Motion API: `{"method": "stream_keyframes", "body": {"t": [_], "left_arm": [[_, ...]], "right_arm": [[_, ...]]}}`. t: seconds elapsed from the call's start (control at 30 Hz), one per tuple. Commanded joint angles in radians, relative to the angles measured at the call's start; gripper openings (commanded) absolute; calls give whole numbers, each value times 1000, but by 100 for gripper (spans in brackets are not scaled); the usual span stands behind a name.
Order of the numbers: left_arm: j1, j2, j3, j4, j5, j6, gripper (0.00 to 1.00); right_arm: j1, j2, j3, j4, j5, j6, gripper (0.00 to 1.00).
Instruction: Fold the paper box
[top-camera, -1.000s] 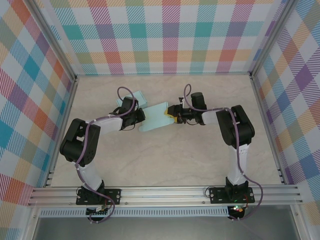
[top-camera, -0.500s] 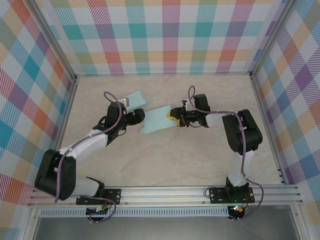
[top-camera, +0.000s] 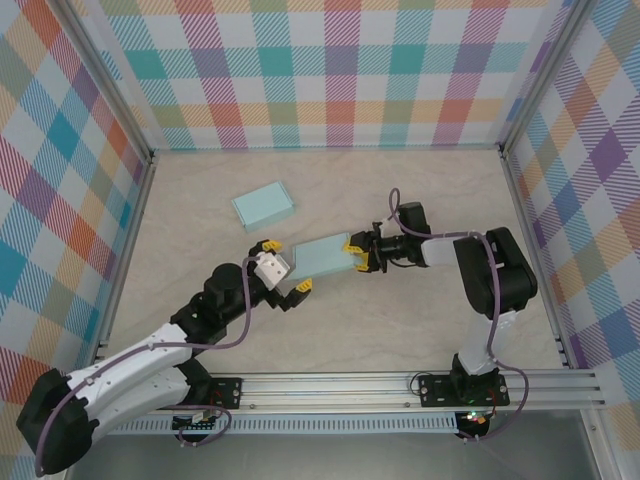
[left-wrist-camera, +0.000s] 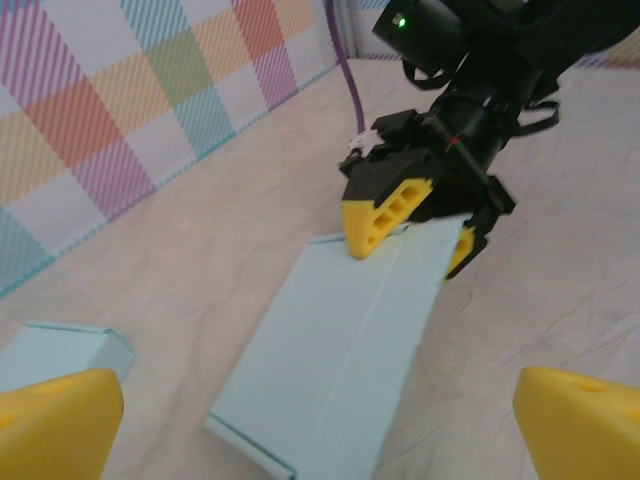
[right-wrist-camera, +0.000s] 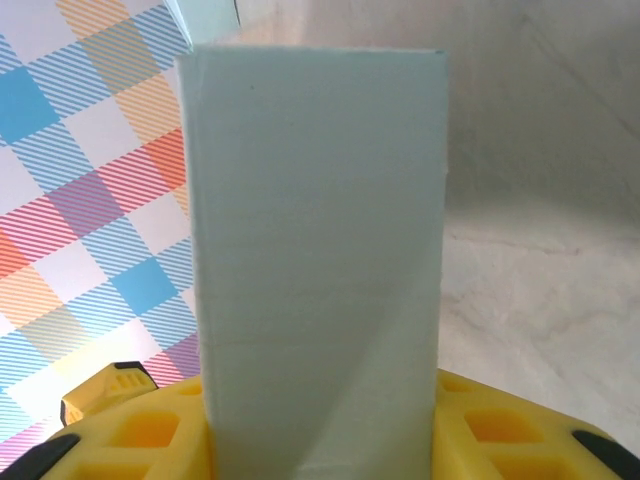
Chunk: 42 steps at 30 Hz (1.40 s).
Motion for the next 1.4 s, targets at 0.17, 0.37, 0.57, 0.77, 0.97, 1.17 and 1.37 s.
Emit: {"method": "stream_keyframes", "body": {"t": [0.17, 0.37, 0.57, 0.77, 0.97, 1.17, 1.37], "left_arm": [[-106, 150, 40, -87, -208, 253, 100], [-122, 326, 90, -16, -318, 307, 100], [-122, 409, 112, 17, -372, 332, 97], [-123, 510, 149, 22, -377, 351, 88], [-122, 544, 181, 27, -364, 363, 73], [-123, 543, 201, -13, -367, 371, 52], [-125, 488, 185, -63, -298, 380, 92]], "right_arm": [[-3, -69, -17, -97, -44, 3, 40], [-3, -77, -32, -97, -42, 7, 40], [-3, -77, -36, -90, -46, 14, 40], [-3, -80, -32, -92, -56, 16, 40], [-3, -77, -36, -95, -59, 9, 40], [-3, -80, -38, -92, -59, 13, 41], [-3, -84, -39, -81, -48, 30, 40]]}}
